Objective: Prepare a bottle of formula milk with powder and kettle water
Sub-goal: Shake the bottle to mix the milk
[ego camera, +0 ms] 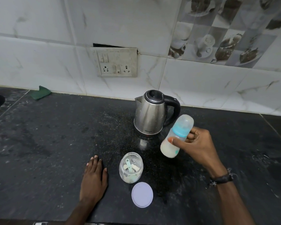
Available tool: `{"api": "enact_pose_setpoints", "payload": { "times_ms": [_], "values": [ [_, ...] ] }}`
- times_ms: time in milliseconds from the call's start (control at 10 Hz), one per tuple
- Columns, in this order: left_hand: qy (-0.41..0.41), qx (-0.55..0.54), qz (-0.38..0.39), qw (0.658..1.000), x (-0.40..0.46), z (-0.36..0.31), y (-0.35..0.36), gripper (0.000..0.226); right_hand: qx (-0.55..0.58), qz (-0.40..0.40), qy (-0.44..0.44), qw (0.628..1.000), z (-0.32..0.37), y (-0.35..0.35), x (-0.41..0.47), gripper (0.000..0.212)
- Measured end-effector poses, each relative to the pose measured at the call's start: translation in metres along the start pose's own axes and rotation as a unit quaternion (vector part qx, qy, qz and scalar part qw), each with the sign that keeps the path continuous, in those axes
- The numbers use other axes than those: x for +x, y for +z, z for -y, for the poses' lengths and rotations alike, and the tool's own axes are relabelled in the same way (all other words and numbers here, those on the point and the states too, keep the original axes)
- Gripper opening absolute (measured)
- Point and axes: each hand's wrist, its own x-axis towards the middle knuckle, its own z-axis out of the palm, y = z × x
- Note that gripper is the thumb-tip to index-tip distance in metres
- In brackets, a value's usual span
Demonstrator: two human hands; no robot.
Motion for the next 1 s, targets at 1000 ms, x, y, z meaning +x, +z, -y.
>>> {"api": "enact_pose_setpoints", "payload": {
  "times_ms": [1000],
  "values": [
    [0.008,-0.004,-0.010,1.000,0.000,0.001,0.001,0.063,-0.178,-0.043,0.062,0.981,-0.001,-0.016,-0.002,0.050]
  ]
}}
